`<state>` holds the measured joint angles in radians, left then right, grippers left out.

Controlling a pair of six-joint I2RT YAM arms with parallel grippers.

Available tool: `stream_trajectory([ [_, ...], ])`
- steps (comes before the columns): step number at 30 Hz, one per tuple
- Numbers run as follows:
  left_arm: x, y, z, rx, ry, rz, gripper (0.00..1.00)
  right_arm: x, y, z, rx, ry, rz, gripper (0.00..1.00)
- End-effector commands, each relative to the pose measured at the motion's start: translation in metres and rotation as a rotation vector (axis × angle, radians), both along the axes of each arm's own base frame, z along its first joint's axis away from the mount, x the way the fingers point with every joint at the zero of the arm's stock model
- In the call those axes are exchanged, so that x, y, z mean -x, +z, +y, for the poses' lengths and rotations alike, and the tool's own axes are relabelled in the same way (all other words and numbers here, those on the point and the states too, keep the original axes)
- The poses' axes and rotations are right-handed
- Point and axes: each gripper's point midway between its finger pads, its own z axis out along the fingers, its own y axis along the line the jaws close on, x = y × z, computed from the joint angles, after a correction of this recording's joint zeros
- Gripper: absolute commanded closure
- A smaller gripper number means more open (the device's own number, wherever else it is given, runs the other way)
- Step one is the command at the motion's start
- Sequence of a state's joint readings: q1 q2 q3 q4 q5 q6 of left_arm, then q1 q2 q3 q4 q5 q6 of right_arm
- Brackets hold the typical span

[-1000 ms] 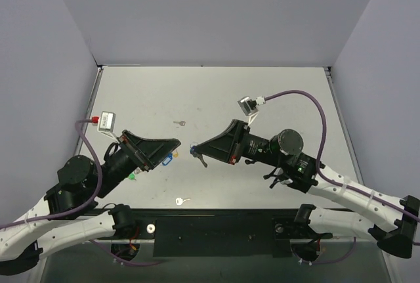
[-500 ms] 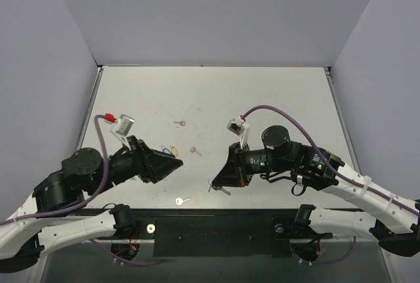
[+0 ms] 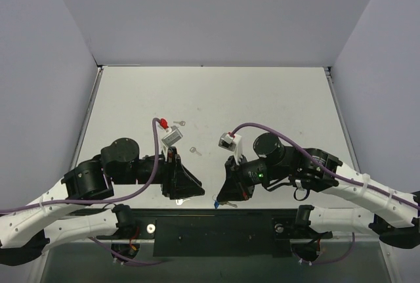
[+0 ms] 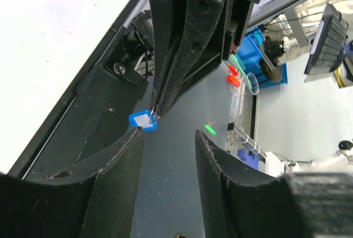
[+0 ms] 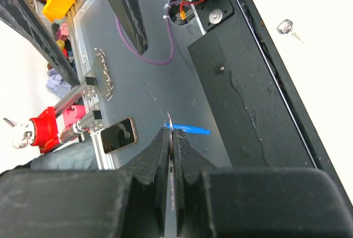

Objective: Remove the keys from the keyring

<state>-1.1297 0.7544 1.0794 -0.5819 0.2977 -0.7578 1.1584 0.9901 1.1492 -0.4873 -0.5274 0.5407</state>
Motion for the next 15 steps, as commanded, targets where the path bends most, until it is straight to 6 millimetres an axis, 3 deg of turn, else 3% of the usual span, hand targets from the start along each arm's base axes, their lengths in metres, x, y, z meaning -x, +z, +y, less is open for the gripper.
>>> stream_trajectory([
  [1,0.016,0.026,-0.009,0.073,-0.136,-0.053,0.47,0.001,0.017,0.002,-0.033,0.040,-0.062,1.00],
  [8,0.015,0.022,-0.027,0.083,-0.181,-0.053,0.46,0.001,0.026,0.000,-0.039,0.048,-0.083,1.00],
  [15,0.013,0.021,-0.040,0.102,-0.205,-0.044,0.54,0.002,0.033,-0.002,-0.041,0.060,-0.095,1.00],
])
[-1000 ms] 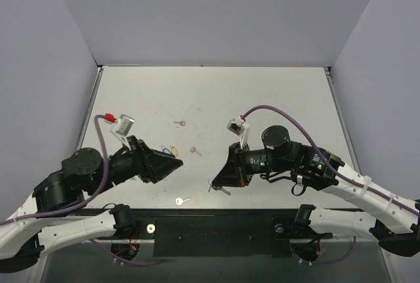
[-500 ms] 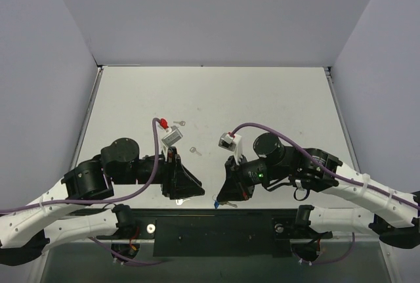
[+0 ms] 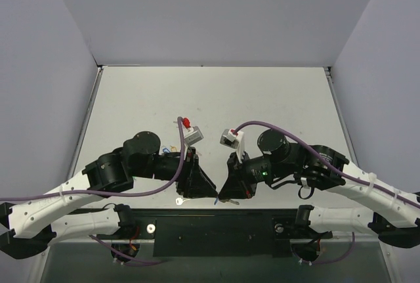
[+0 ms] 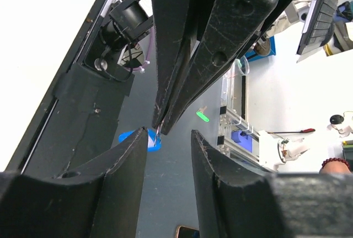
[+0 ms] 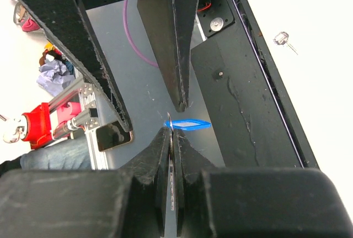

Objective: Remove the keys from the keyring

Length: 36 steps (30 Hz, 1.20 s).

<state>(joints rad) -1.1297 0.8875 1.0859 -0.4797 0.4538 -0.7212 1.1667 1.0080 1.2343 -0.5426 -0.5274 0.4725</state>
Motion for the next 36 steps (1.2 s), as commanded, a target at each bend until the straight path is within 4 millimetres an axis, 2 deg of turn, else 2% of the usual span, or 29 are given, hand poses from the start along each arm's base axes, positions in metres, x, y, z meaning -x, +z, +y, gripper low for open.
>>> stream_trajectory([
  [1,0.004,0.027,-0.007,0.111,-0.049,-0.046,0.55,0.002,0.015,0.000,-0.026,0.019,-0.029,1.00],
  [8,0.006,0.022,-0.006,0.101,-0.053,-0.030,0.59,0.004,0.018,0.002,-0.031,0.030,-0.039,1.00],
  [18,0.005,0.005,-0.006,0.066,-0.038,0.009,0.62,0.005,0.019,0.003,-0.036,0.046,-0.053,1.00],
  [22,0.006,0.003,-0.006,0.064,-0.041,0.012,0.67,0.005,0.021,0.002,-0.042,0.049,-0.062,1.00],
  [27,0.006,0.004,-0.008,0.069,-0.049,0.013,0.79,0.006,0.024,0.003,-0.048,0.058,-0.067,1.00],
  [36,0.009,0.004,-0.005,0.074,-0.054,0.018,0.79,0.007,0.028,0.002,-0.062,0.069,-0.075,1.00],
])
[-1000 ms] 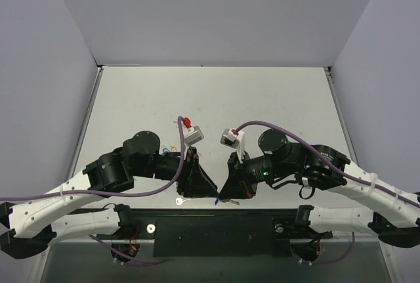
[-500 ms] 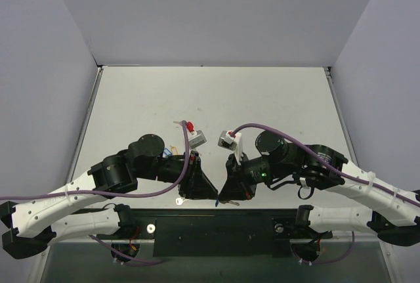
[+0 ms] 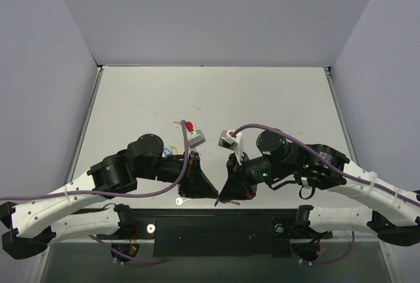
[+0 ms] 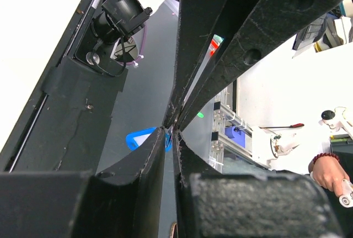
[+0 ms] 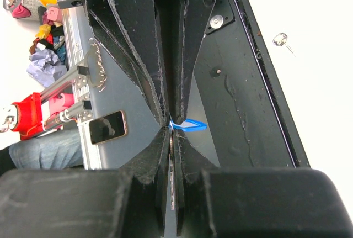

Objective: Remove the keys from the keyring

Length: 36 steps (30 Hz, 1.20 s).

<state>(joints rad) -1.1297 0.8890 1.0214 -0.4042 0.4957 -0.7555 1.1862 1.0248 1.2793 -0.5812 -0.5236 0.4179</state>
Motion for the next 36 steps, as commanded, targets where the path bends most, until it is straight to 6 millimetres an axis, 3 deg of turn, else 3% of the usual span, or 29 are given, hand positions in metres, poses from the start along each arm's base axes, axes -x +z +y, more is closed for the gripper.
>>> stream_trajectory([
  [1,0.004,0.016,0.001,0.066,-0.021,-0.023,0.79,0.003,0.022,0.003,-0.068,0.030,-0.026,1.00],
  [3,0.005,0.015,0.000,0.064,-0.026,-0.016,0.79,0.004,0.023,0.005,-0.072,0.038,-0.024,1.00],
  [5,0.004,0.015,-0.002,0.064,-0.028,-0.013,0.86,0.006,0.028,0.005,-0.091,0.048,-0.025,1.00],
  [7,0.004,0.016,-0.002,0.063,-0.026,-0.010,1.00,0.007,0.032,0.004,-0.107,0.051,-0.029,1.00],
  [14,-0.008,0.027,-0.001,0.096,0.066,-0.006,1.00,0.000,0.038,0.006,-0.144,-0.008,-0.037,1.00],
  [19,-0.017,0.038,0.001,0.151,0.148,0.017,1.00,-0.019,0.038,0.009,-0.189,-0.140,-0.043,1.00],
  [27,-0.029,0.047,0.008,0.216,0.261,0.058,1.00,-0.029,0.053,0.018,-0.300,-0.222,-0.023,1.00],
  [36,-0.036,0.047,0.007,0.236,0.327,0.072,1.00,-0.039,0.060,0.025,-0.354,-0.280,-0.005,1.00],
])
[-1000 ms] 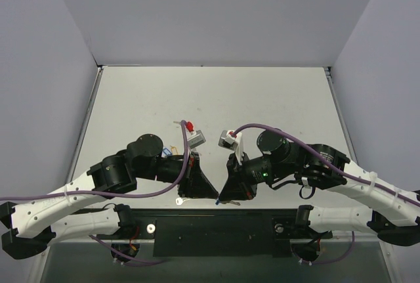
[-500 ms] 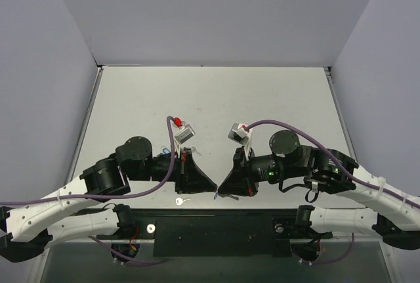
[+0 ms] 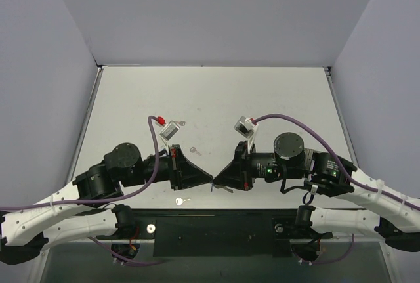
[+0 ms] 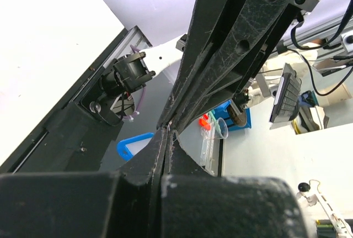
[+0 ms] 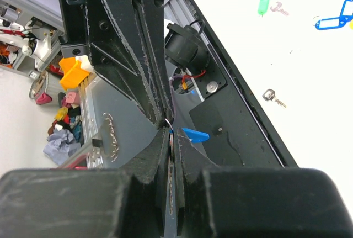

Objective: Remove the keys from the keyring

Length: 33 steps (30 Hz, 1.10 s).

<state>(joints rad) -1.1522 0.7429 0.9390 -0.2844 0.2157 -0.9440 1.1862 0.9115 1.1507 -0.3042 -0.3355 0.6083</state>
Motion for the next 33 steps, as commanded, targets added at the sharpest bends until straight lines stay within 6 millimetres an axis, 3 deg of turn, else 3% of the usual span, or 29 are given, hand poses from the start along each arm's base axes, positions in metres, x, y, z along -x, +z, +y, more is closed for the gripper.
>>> stream_trajectory([
  [1,-0.006,0.016,-0.007,0.075,0.046,0.003,1.00,-0.009,0.029,0.013,-0.132,-0.038,-0.022,1.00],
  [8,-0.006,0.023,-0.006,0.095,0.058,-0.006,1.00,-0.008,0.033,0.010,-0.147,-0.045,-0.025,1.00],
  [19,-0.023,0.010,0.001,0.056,0.172,0.055,1.00,-0.018,0.033,0.008,-0.169,-0.107,-0.024,1.00],
  [33,-0.036,0.016,0.013,0.047,0.266,0.055,1.00,-0.019,0.032,0.005,-0.178,-0.124,-0.020,1.00],
])
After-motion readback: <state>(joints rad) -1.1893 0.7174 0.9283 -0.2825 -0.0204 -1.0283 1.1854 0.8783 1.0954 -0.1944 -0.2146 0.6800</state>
